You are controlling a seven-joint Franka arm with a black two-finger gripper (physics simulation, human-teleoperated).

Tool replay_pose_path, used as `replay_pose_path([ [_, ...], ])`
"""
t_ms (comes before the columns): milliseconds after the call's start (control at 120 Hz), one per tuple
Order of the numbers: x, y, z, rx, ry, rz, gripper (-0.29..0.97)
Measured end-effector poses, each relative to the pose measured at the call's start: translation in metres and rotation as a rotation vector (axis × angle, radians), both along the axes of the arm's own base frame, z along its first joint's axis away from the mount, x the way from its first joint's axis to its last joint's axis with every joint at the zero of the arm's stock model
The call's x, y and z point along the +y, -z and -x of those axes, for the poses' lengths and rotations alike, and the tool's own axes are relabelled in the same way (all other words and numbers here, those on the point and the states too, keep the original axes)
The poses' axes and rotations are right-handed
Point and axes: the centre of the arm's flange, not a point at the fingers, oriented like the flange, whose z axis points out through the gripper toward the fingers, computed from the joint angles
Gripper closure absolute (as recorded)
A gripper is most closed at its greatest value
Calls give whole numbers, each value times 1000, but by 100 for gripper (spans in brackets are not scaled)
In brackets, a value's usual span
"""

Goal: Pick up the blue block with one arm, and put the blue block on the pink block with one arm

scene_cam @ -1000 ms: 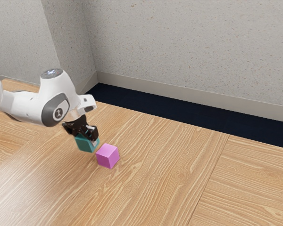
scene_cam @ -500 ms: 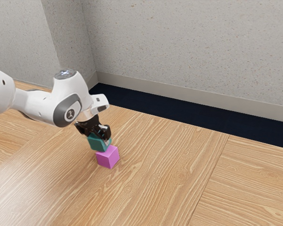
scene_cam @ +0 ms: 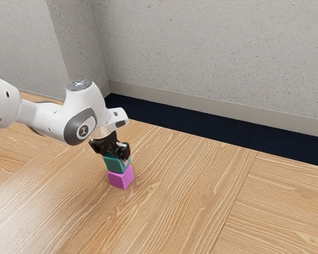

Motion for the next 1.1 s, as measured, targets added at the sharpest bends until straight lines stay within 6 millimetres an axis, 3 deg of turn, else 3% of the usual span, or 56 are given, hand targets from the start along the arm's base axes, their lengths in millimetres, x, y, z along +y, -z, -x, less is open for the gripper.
replay_pose_path([
  [200, -5, -1, 1, -1, -9, 3, 30],
  [383, -3, -5, 1, -7, -28, 12, 14],
  [433, -2, -19, 1, -33, -29, 6, 11],
  [550, -7, -85, 8, -132, -22, -17, 6],
  [583, -9, -114, 11, -174, -21, -24, 5],
  [683, -15, -239, 5, -280, -24, -31, 3],
  [725, -16, -271, 8, -258, -31, -26, 3],
  [767, -16, -287, 15, -211, -38, -23, 2],
  [833, -15, -288, 26, -113, -44, -21, 2],
  [1100, -14, -257, 56, 138, -52, -29, 0],
])
